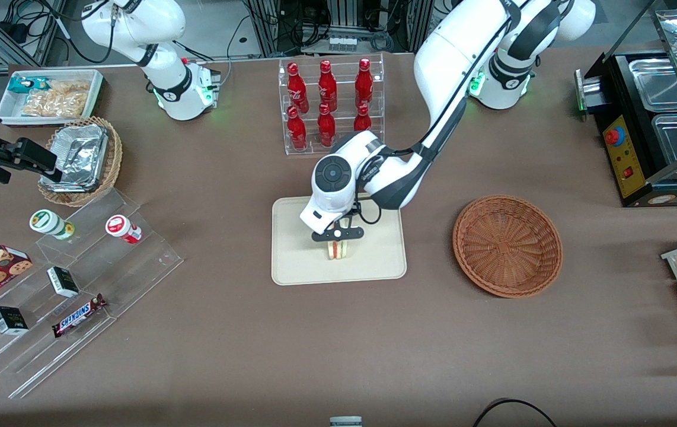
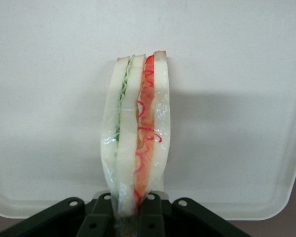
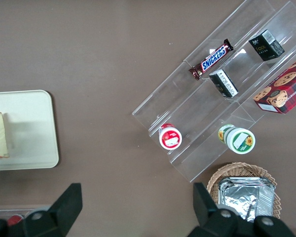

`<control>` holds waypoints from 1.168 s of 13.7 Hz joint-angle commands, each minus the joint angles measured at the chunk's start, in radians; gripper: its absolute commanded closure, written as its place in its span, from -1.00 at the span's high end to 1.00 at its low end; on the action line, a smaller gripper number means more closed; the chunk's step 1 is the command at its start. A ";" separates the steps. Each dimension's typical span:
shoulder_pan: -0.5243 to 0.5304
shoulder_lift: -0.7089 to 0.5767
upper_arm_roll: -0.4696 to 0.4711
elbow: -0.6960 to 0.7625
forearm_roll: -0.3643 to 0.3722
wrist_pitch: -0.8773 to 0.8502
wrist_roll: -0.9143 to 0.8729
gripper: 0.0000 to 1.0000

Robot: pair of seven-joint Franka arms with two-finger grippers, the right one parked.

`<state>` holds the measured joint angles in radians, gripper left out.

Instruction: Place sandwich from basket to tray

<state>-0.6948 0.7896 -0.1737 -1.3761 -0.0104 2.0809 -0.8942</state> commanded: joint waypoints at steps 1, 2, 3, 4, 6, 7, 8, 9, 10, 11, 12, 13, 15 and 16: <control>-0.006 0.020 0.005 0.038 0.007 -0.016 -0.020 -0.86; -0.006 0.020 0.005 0.038 0.007 -0.015 -0.025 -0.66; -0.006 0.022 0.005 0.038 0.007 -0.009 -0.028 0.01; -0.006 0.019 0.005 0.038 0.007 -0.004 -0.044 0.99; -0.005 0.011 0.006 0.037 0.007 -0.004 -0.058 1.00; -0.003 0.005 0.006 0.040 0.006 -0.004 -0.060 1.00; -0.005 -0.007 0.006 0.042 0.007 -0.005 -0.063 1.00; -0.005 -0.029 0.006 0.042 0.010 -0.009 -0.062 1.00; -0.003 -0.042 0.009 0.042 0.013 -0.013 -0.062 1.00; -0.002 -0.068 0.013 0.037 0.015 -0.018 -0.060 1.00; 0.004 -0.087 0.014 0.034 0.015 -0.030 -0.060 1.00; 0.008 -0.108 0.016 0.035 0.015 -0.044 -0.058 1.00; 0.014 -0.144 0.037 0.031 0.017 -0.076 -0.054 1.00; 0.014 -0.154 0.060 0.029 0.017 -0.106 -0.046 1.00</control>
<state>-0.6857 0.6780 -0.1443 -1.3256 -0.0051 2.0222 -0.9338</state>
